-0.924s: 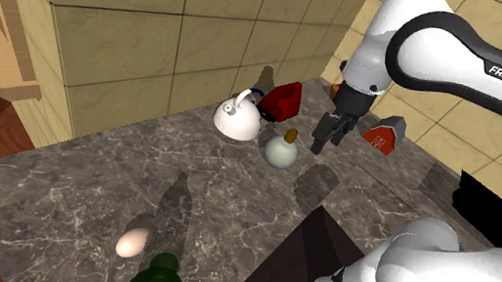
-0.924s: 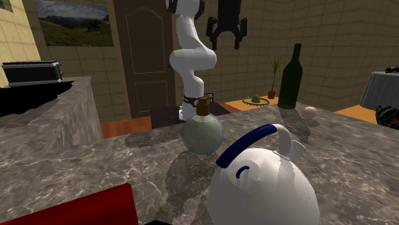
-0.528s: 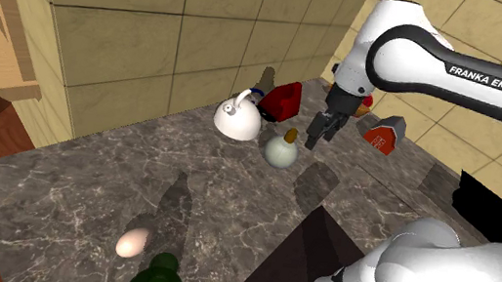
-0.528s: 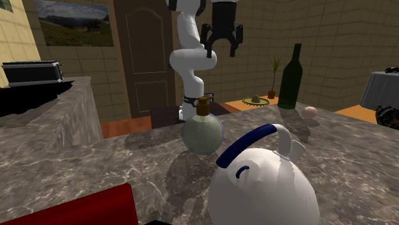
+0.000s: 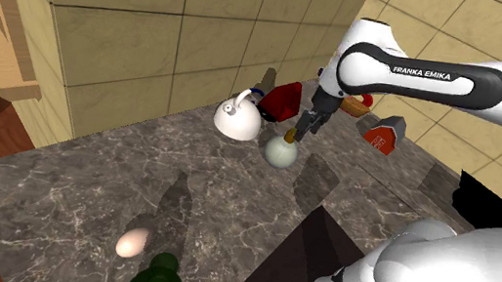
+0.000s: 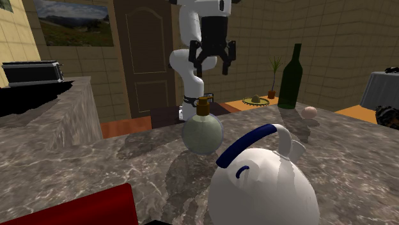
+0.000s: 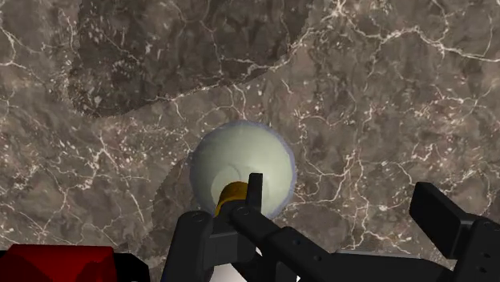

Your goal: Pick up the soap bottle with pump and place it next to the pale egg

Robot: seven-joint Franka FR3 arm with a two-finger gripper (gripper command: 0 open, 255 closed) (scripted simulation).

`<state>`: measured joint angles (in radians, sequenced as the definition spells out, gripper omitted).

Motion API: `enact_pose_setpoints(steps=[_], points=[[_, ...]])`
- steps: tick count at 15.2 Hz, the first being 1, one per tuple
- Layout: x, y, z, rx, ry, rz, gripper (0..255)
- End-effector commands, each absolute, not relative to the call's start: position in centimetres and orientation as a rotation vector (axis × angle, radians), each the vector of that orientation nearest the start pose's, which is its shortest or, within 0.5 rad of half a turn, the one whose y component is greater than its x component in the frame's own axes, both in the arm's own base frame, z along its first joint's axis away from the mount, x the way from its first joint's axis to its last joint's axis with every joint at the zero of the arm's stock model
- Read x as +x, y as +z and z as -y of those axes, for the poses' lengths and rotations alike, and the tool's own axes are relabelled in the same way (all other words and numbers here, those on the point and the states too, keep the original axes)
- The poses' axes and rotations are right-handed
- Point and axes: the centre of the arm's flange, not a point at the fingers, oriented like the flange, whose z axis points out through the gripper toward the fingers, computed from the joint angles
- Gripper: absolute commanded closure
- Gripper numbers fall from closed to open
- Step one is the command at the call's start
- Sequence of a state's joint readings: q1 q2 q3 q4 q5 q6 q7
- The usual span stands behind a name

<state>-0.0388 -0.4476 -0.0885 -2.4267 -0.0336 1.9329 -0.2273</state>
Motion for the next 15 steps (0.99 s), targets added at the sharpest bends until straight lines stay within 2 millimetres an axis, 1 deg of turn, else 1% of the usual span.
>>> enact_pose_setpoints(steps=[1,6,13,15], points=[[41.9,45.3,7.0,-3.123,0.049,0.210,0],[46.0,42.3,10.5,-3.125,0.001,0.252,0],[46.0,38.6,10.5,-3.125,0.001,0.252,0],[46.0,38.3,10.5,-3.125,0.001,0.252,0]])
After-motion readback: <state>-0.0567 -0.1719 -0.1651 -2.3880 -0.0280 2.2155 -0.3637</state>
